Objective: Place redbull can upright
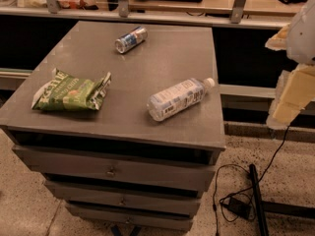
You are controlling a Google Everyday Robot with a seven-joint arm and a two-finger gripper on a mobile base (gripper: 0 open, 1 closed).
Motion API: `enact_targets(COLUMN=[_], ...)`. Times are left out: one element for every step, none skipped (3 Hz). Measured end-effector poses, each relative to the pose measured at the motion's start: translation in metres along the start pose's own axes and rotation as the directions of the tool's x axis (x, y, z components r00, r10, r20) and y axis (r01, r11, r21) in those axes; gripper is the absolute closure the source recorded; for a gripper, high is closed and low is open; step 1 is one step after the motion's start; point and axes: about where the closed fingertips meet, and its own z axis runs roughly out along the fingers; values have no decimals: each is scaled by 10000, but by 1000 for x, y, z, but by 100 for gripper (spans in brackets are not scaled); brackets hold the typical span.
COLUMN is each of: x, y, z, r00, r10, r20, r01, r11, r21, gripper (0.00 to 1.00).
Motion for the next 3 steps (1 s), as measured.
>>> enact_targets(x=[0, -13, -51], y=[0, -3, -10], z=[0, 0, 2], r00=[10000, 9976, 9581], r10=[0, 219, 773], r20=[1, 651, 2757], r01=[0, -226, -898], r11=[10000, 9997, 9954], r21=[2, 100, 331], gripper=[0, 0, 0])
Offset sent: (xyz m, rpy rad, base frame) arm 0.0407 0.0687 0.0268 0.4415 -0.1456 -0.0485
